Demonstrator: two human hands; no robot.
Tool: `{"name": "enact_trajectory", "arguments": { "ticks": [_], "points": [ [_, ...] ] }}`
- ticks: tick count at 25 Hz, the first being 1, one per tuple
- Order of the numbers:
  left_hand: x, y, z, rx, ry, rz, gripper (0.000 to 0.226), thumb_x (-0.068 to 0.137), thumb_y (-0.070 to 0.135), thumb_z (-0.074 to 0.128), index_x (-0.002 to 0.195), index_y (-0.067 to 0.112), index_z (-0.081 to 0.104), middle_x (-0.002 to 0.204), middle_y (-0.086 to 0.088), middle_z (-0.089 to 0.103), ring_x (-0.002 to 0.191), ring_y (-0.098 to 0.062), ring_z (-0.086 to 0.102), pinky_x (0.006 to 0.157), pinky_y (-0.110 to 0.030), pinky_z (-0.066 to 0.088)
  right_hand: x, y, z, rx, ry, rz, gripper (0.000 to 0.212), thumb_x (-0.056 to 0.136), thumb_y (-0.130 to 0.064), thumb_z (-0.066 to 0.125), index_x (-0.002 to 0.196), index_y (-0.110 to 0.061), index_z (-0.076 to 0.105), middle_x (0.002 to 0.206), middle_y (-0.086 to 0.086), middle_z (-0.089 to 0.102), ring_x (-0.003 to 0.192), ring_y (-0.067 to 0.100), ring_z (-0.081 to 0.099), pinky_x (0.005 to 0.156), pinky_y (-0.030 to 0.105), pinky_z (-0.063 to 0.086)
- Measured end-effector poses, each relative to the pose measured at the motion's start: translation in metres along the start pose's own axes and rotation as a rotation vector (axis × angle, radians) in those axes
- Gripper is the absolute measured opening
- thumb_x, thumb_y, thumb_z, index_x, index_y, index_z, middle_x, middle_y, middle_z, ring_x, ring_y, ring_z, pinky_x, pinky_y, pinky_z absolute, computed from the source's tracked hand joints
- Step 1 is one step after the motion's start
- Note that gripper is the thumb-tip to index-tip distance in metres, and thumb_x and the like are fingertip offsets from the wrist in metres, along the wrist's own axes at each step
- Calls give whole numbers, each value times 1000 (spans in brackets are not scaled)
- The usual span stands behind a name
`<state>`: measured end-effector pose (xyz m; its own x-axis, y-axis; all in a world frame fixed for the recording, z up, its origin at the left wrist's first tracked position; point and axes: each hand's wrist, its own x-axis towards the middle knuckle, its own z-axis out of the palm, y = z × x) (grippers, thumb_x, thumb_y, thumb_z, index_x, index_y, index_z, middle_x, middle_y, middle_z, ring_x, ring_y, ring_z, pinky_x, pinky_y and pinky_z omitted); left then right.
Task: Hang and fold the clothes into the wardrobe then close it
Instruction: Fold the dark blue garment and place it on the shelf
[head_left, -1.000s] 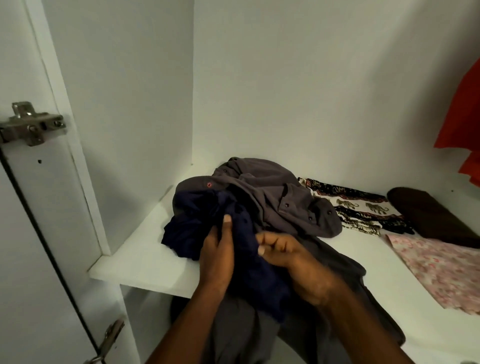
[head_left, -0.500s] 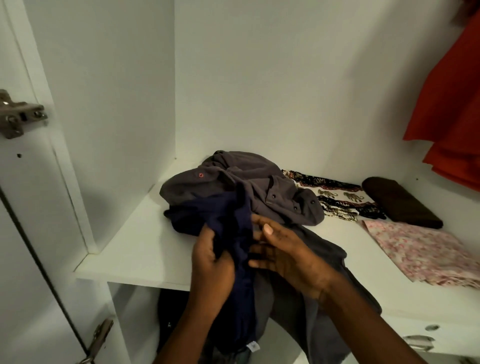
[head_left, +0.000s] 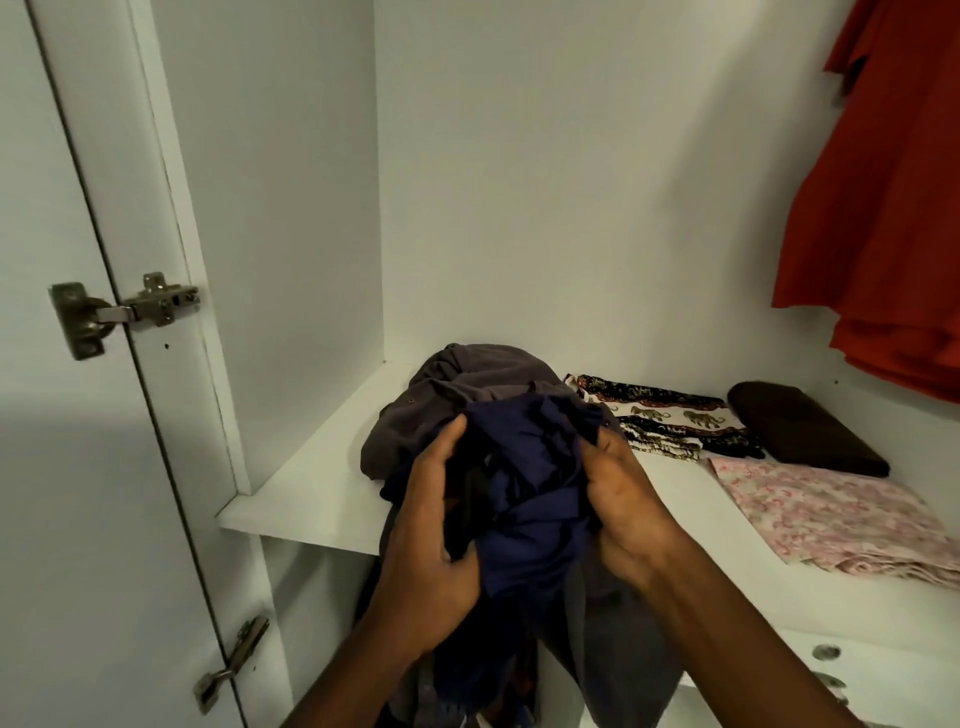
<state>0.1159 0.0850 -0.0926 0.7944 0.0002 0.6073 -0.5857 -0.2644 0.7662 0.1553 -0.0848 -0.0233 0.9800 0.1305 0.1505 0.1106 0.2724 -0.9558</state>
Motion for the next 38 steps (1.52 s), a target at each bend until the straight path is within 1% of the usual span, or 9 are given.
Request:
{"name": "enact_trajectory", "arguments": {
  "ticks": [7,12,16,21,25,28,31,35,38],
  "points": [
    [-11,82,10,-145,-110,-19,89,79,8,58,156,44,31,160,27,37,149,2,33,110,-33,44,-47,-75,-25,129,-111,1,38,103,-26,51,77,-16,78,83,8,75,72,20,71,73,31,56],
    [-2,142,21,-618,0,-323,67,87,22,78,147,31,48,138,-1,66,123,-22,66,94,-45,55,-77,-103,-31,-196,-257,-14,47,103,-49,50,121,-10,70,116,10,75,109,26,72,97,40,55],
    [4,170,21,-319,28,-408,34,89,10,78,119,24,71,116,-10,76,92,-21,69,54,-25,45,-110,-119,-38,-585,-140,-241,45,104,-47,48,104,-9,72,104,11,76,100,27,72,83,38,57],
    [-11,190,36,-310,-13,-371,22,94,24,74,113,13,74,107,-7,78,103,-25,70,80,-40,58,-132,-136,-55,-447,-38,-181,42,104,-46,51,105,-9,72,101,7,78,95,20,73,91,42,57],
    [-27,213,55,-503,-253,-293,45,96,36,69,134,13,63,131,-8,71,123,-24,67,105,-42,53,-144,-148,-59,-278,-74,-96,38,105,-42,51,118,-12,70,109,8,78,105,29,73,92,47,59],
    [-28,218,66,-249,-350,-184,47,89,32,79,131,21,63,122,0,75,115,-19,71,101,-41,56,-152,-158,-56,-261,-3,-172,30,105,-35,54,107,-10,72,103,11,78,98,30,75,74,39,62],
    [-18,216,67,93,-238,-151,21,86,24,66,105,27,73,99,0,78,95,-22,75,93,-50,59,-160,-168,-60,-325,106,-244,29,105,-35,53,96,-13,68,96,12,75,80,28,76,59,38,62],
    [-12,217,64,158,-94,-190,34,87,-2,42,88,15,71,74,-5,67,72,-22,62,67,-34,47,-155,-170,-78,-892,431,-636,41,103,-51,45,92,-20,69,79,-5,70,71,18,68,64,39,52],
    [-10,218,66,158,-64,-59,31,98,1,43,100,20,68,85,-11,68,75,-15,62,68,-27,46,-149,-181,-79,-452,336,-670,34,106,-42,49,101,-19,73,86,0,73,83,16,70,68,40,57]
  ]
}}
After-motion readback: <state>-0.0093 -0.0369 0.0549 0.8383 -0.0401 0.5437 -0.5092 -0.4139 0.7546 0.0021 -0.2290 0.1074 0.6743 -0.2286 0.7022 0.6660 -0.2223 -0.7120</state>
